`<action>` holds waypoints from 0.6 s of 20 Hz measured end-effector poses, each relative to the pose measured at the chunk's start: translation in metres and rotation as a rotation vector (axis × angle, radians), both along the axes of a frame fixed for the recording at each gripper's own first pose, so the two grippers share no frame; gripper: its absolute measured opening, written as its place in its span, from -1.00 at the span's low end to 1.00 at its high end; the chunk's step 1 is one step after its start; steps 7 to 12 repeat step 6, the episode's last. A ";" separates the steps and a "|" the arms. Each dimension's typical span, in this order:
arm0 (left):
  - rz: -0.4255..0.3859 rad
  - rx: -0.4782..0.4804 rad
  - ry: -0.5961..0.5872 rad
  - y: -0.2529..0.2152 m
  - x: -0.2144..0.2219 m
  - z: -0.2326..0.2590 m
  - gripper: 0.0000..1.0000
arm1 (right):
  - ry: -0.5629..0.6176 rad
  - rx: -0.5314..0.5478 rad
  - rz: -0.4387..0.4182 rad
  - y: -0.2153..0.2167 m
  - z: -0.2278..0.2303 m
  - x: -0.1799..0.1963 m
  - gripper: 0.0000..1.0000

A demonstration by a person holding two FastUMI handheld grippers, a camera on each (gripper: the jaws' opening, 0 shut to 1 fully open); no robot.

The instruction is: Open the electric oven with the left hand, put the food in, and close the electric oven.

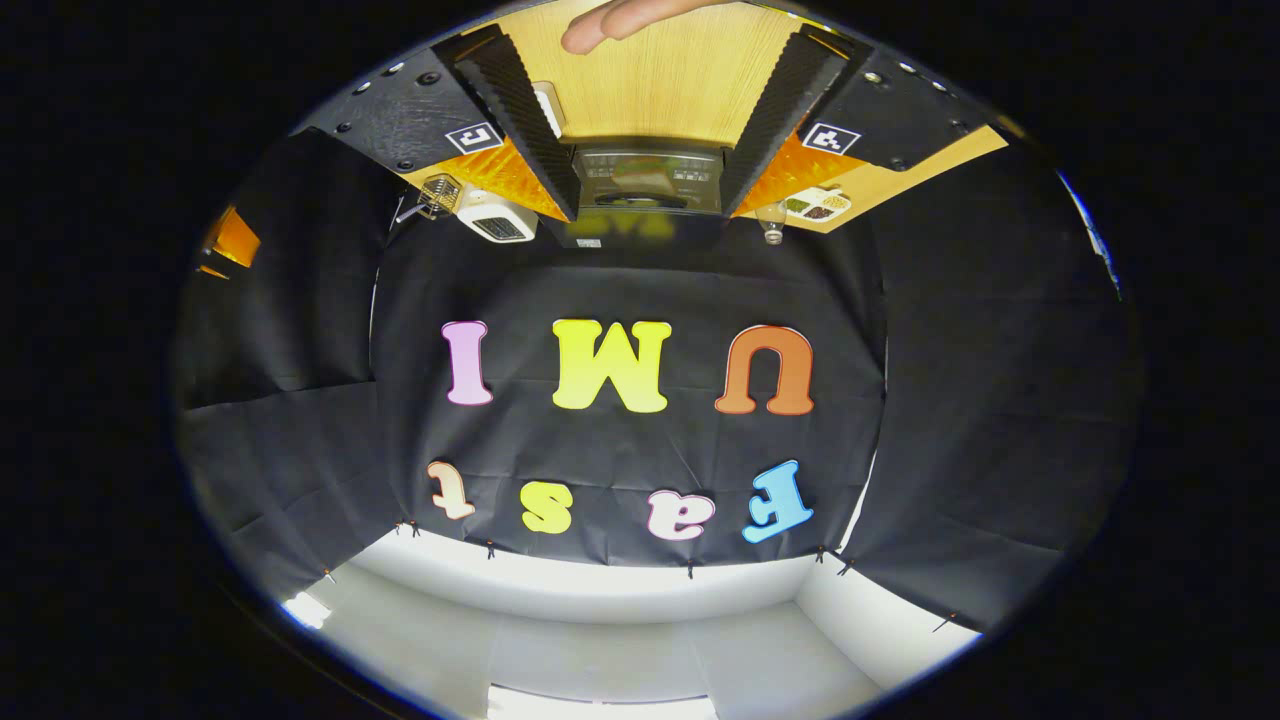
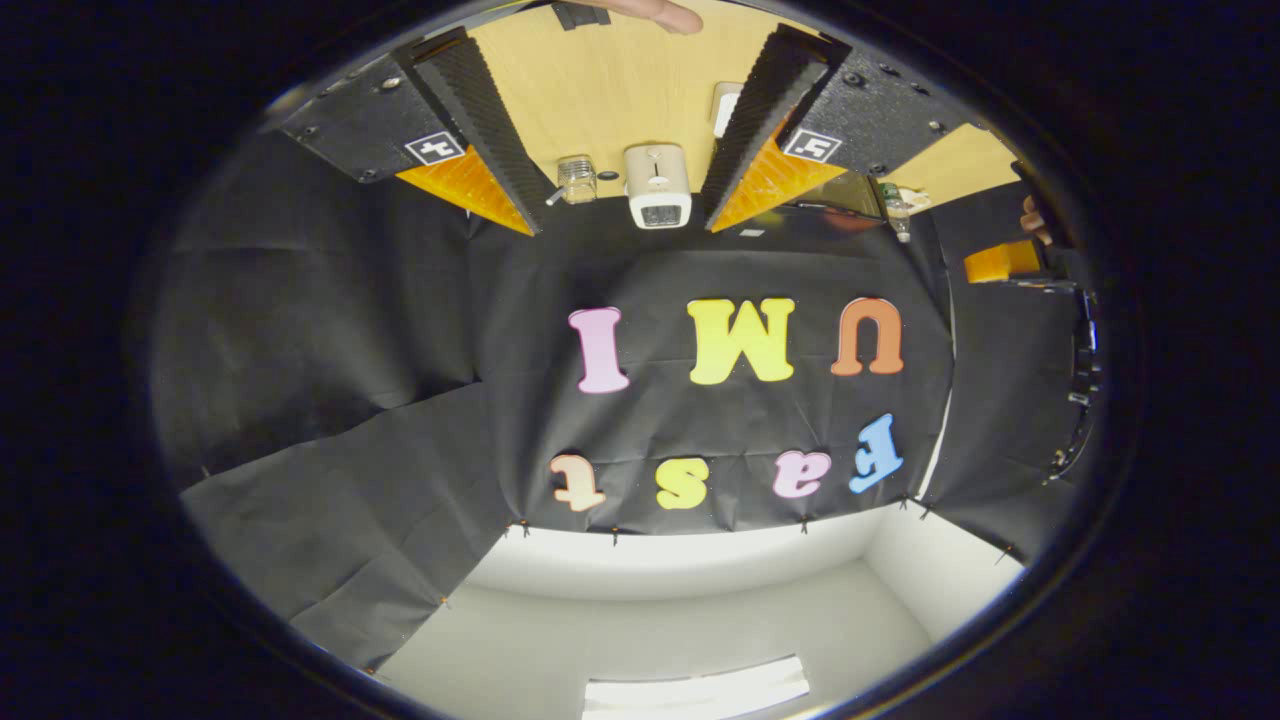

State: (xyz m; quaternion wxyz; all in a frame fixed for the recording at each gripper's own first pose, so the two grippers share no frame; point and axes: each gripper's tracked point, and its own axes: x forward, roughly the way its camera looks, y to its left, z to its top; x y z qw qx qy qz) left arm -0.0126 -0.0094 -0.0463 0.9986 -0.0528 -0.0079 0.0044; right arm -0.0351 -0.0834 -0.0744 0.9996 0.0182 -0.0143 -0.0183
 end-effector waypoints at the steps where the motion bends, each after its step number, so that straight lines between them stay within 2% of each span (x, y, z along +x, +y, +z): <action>1: 0.005 -0.002 0.000 0.000 -0.009 -0.005 0.86 | -0.007 0.017 0.000 0.002 -0.001 -0.004 1.00; 2: 0.012 -0.005 0.002 0.000 -0.018 -0.011 0.85 | -0.008 0.026 0.012 0.008 -0.002 -0.006 0.79; 3: 0.008 -0.007 0.001 -0.002 -0.027 -0.016 0.85 | -0.004 0.021 0.027 0.015 -0.004 -0.008 1.00; 6: 0.018 -0.026 0.016 0.002 -0.051 -0.036 0.84 | -0.001 -0.015 0.065 0.033 -0.009 -0.013 1.00; 12: 0.018 -0.026 0.016 0.002 -0.051 -0.036 0.84 | -0.001 -0.015 0.065 0.033 -0.009 -0.013 1.00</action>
